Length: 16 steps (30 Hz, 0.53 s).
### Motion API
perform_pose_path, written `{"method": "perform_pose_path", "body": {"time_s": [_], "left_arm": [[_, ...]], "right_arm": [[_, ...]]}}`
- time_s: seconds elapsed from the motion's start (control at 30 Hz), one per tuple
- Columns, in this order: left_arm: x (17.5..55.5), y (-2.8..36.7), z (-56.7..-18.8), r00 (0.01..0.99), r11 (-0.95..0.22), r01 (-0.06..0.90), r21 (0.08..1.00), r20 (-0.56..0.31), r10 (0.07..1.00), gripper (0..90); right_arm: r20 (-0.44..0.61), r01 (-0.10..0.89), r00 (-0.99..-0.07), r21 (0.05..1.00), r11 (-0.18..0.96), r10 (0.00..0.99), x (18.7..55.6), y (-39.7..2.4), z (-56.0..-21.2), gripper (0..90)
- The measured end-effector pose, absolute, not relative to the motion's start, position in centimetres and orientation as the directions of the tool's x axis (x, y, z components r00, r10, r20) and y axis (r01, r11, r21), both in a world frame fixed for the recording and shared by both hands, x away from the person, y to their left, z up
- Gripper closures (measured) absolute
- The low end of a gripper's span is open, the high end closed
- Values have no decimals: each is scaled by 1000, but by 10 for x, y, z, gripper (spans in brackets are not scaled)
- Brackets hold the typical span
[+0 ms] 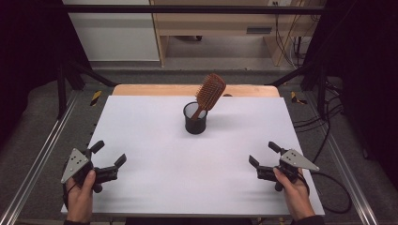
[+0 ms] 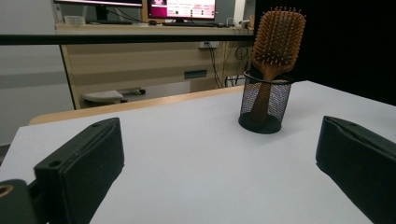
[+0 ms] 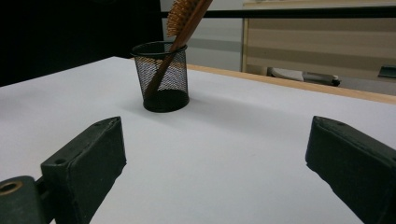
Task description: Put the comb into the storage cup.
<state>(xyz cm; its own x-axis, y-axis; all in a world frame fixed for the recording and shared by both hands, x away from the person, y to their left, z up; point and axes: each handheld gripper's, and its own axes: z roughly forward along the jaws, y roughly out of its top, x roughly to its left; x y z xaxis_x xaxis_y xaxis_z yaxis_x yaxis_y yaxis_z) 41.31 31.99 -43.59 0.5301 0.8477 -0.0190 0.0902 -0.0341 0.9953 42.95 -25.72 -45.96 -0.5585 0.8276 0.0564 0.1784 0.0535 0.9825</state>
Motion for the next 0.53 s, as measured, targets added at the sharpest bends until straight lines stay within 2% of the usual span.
{"method": "perform_pose_path", "body": {"time_s": [0.53], "left_arm": [[404,317,-435,525,-42,92,995,-13,851,12]], "right_arm": [[63,165,-594,985,44,802,433,-250,-461,49]]}}
